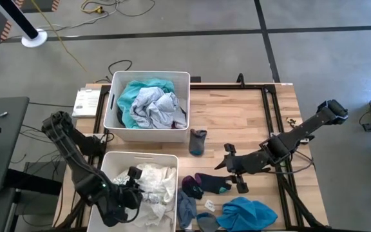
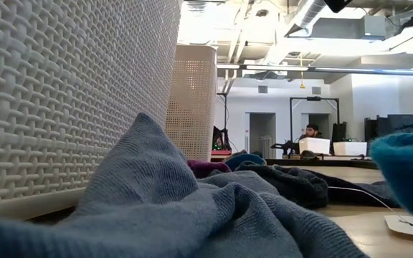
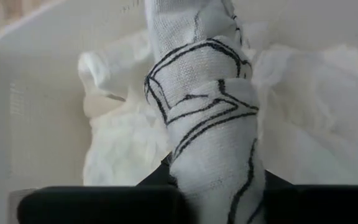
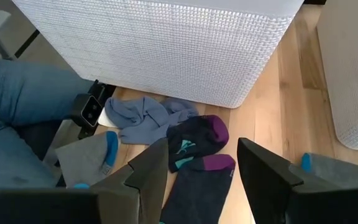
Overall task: Sort clothes
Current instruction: Put the black patterned blouse into the bottom white laundry bin
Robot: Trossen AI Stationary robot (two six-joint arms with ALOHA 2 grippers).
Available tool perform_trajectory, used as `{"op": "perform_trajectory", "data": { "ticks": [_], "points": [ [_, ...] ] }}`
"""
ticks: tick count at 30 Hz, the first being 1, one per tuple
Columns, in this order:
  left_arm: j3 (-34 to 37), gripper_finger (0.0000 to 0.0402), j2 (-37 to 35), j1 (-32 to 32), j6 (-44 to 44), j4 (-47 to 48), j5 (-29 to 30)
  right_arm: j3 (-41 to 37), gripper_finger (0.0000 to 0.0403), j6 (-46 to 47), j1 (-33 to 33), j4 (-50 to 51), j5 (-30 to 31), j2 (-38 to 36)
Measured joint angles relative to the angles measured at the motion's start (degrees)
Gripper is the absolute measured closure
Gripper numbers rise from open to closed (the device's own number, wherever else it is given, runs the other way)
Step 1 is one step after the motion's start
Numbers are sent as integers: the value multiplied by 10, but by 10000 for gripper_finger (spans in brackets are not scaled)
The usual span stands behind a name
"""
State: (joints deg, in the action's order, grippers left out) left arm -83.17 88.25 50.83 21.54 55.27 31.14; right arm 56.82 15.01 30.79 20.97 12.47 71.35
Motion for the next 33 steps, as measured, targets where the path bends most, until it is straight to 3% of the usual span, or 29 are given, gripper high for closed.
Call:
{"op": "perform_trajectory", "data": {
  "ticks": [4, 23, 33],
  "points": [
    [40, 352, 0, -5, 4, -30, -1, 0, 201, 0, 0, 0, 0, 3],
    [218, 362, -2, -84, 19, -207, -166, 0, 201, 0, -17, -13, -34, 114],
    [288, 360, -3, -126, 28, -295, -249, 0, 201, -3, -17, -18, -34, 111]
  ]
}}
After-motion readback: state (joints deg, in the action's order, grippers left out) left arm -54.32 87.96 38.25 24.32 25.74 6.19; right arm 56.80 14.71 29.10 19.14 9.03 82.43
